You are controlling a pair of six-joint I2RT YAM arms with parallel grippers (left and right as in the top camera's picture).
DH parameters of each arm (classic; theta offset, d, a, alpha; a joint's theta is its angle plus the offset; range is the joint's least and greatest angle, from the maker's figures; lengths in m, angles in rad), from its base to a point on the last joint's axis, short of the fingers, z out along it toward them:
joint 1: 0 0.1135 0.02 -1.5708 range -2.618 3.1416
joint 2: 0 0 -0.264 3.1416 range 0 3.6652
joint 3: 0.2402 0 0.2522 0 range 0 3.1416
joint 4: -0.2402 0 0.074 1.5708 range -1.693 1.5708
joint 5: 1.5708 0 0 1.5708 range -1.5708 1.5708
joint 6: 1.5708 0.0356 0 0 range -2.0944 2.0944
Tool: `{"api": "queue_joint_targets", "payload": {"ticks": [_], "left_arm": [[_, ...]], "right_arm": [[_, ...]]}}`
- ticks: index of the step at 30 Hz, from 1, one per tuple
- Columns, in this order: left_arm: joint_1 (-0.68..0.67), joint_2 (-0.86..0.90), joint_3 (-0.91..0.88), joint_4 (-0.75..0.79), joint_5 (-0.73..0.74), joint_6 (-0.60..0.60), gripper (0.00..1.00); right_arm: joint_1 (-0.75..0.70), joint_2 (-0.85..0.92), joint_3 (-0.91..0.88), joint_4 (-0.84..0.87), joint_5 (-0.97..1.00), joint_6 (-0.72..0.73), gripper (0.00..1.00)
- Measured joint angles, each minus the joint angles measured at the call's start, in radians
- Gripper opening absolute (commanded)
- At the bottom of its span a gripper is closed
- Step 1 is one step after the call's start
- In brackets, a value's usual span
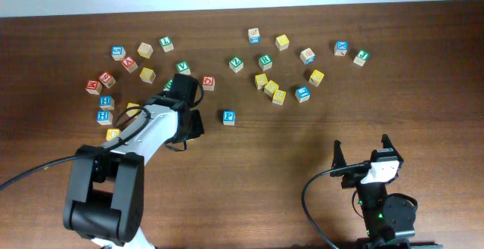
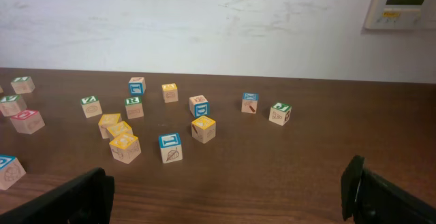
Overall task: Spell out CVPR
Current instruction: 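Grasp the yellow C block with the left gripper, then carry the C block forward and set it down, open gripper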
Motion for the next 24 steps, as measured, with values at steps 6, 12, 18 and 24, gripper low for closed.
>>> {"api": "queue_joint_targets", "payload": {"ticks": [6,12,18,24], "left_arm": [[0.0,0.0,0.008,-0.033,0.03,0.033,0.19],[0.0,-0.045,0.06,-0.155,0.159,0.096,0.18],[-0.06,-0.146,0.078,-0.293,0.335,0.142,0.18],[-0.262,-0.146,-0.02,-0.186,0.297,0.114,0.16]], "right_arm": [[0.0,0.0,0.0,0.0,0.0,0.0,0.98],[0.0,0.0,0.0,0.0,0.0,0.0,0.98],[0.0,0.0,0.0,0.0,0.0,0.0,0.98],[0.0,0.0,0.0,0.0,0.0,-0.001,0.98]]}}
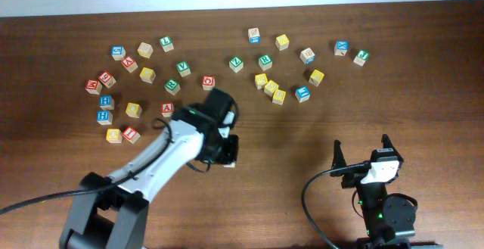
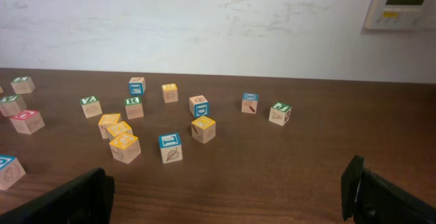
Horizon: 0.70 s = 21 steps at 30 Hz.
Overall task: Spell out CVPR
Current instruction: 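Carry the C block forward and set it down, open gripper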
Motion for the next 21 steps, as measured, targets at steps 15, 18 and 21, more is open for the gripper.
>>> {"api": "queue_joint_targets", "payload": {"ticks": [15,18,21], "left_arm": [[-0.09,0.0,-0.121,0.1,-0.365,-0.218,0.22],[-0.09,0.0,-0.121,0.127,-0.373,-0.223,0.24],[-0.09,0.0,-0.121,0.138,-0.408,-0.225,0.24]], "right_arm": [[0.0,0.0,0.0,0.0,0.0,0.0,0.98],[0.0,0.0,0.0,0.0,0.0,0.001,0.98],[0.0,0.0,0.0,0.0,0.0,0.0,0.98]]}}
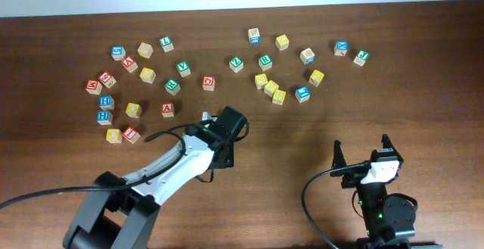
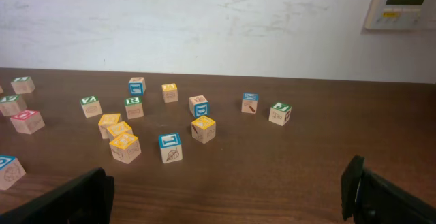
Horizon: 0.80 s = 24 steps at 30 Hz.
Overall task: Spell out CVPR
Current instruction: 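Carry the C block forward and set it down, open gripper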
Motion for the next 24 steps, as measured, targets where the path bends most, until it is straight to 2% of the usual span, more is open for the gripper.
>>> {"api": "queue_joint_targets", "payload": {"ticks": [6,14,24], "left_arm": [[0.0,0.0,0.0,0.0,-0.024,0.0,0.26],[0.057,0.0,0.0,0.003,-0.015,0.0,0.23],[0.057,0.0,0.0,0.011,0.011,0.0,0.3]], "right_arm": [[0.0,0.0,0.0,0.0,0.0,0.0,0.98],[0.0,0.0,0.0,0.0,0.0,0.0,0.98],[0.0,0.0,0.0,0.0,0.0,0.0,0.99]]}}
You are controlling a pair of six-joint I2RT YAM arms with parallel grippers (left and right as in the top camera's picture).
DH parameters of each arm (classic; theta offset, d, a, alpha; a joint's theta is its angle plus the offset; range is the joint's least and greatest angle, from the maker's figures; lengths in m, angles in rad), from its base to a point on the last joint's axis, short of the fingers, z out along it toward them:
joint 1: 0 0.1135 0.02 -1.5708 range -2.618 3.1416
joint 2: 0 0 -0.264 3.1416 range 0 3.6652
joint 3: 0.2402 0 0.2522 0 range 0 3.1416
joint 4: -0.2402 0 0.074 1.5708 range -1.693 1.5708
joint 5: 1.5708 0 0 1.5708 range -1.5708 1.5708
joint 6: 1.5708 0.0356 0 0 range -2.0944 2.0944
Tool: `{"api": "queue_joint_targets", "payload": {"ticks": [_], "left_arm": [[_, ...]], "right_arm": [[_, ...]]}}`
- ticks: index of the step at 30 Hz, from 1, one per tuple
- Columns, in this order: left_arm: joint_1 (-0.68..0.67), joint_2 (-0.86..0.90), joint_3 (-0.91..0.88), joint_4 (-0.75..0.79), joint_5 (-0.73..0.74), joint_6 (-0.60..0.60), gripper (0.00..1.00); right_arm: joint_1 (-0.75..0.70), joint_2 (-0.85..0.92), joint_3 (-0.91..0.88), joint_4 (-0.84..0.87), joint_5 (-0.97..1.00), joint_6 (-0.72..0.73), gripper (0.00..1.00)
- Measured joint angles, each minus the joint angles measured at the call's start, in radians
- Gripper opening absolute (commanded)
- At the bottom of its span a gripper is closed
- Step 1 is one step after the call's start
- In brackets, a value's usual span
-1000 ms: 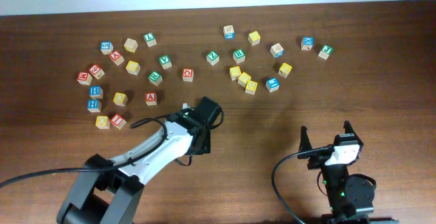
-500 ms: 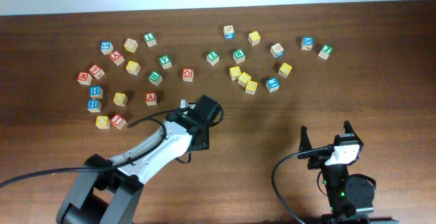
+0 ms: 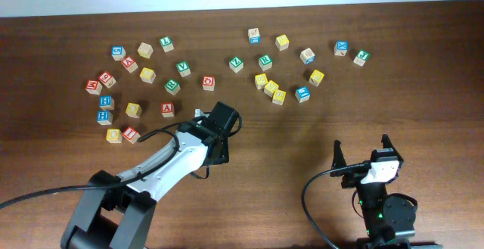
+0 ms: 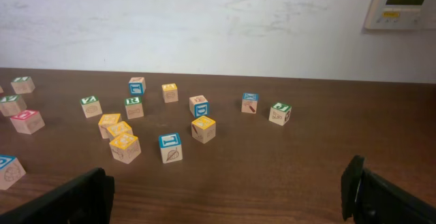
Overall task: Spell out CVPR
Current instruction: 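Carry the C block forward and set it down, open gripper, then move left gripper to the green V block at upper left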
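My left gripper (image 3: 217,125) hangs over the table's middle in the overhead view, its dark head facing down; its fingers are hidden beneath it. No blue P block shows anywhere. A green V block (image 3: 184,68) and a red block with a round letter (image 3: 208,82) lie in the left scatter. A green block (image 3: 265,61) (image 4: 133,107) lies in the right scatter; its letter looks like an R. My right gripper (image 3: 363,152) (image 4: 225,203) rests near the front edge, open and holding nothing.
Several lettered blocks lie in two loose groups across the far half of the wooden table (image 3: 302,135). A yellow block (image 4: 125,147) and a blue block (image 4: 170,147) are the nearest ones ahead of my right gripper. A white wall runs behind the table.
My left gripper has shifted slightly to the left and a little farther from the front edge. The right arm and the scattered blocks are unchanged.
At first my left gripper stood left of a blue P block lying bare at mid-table. Then it was over that spot, and the block no longer showed there. It has stayed over the middle since, with the P block out of sight.
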Motion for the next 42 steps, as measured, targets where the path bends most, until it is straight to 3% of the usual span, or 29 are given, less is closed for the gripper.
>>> {"api": "queue_joint_targets", "payload": {"ticks": [4,7,9,15,21,23,26,29,39,42], "left_arm": [[0.0,0.0,0.0,0.0,0.0,0.0,0.31],[0.0,0.0,0.0,0.004,0.0,0.002,0.46],[0.0,0.0,0.004,-0.002,0.003,0.026,0.49],[0.007,-0.003,0.216,-0.182,0.005,0.058,0.53],[0.175,-0.018,0.485,-0.225,-0.03,0.126,0.73],[0.258,-0.021,0.493,-0.199,-0.039,0.132,0.73],[0.385,-0.02,0.493,-0.197,-0.051,0.139,1.0],[0.421,0.0,0.493,-0.184,-0.057,0.139,0.99],[0.422,0.124,0.492,0.184,-0.061,0.139,0.99],[0.422,0.155,0.491,0.311,-0.019,0.226,0.99]], "right_arm": [[0.0,0.0,0.0,0.0,0.0,0.0,0.98],[0.0,0.0,0.0,0.0,0.0,0.0,0.98],[0.0,0.0,0.0,0.0,0.0,0.0,0.98],[0.0,0.0,0.0,0.0,0.0,0.0,0.98],[0.0,0.0,0.0,0.0,0.0,0.0,0.98],[0.0,0.0,0.0,0.0,0.0,0.0,0.98],[0.0,0.0,0.0,0.0,0.0,0.0,0.98],[0.0,0.0,0.0,0.0,0.0,0.0,0.98],[0.0,0.001,0.0,0.0,0.0,0.0,0.98],[0.0,0.001,0.0,0.0,0.0,0.0,0.98]]}}
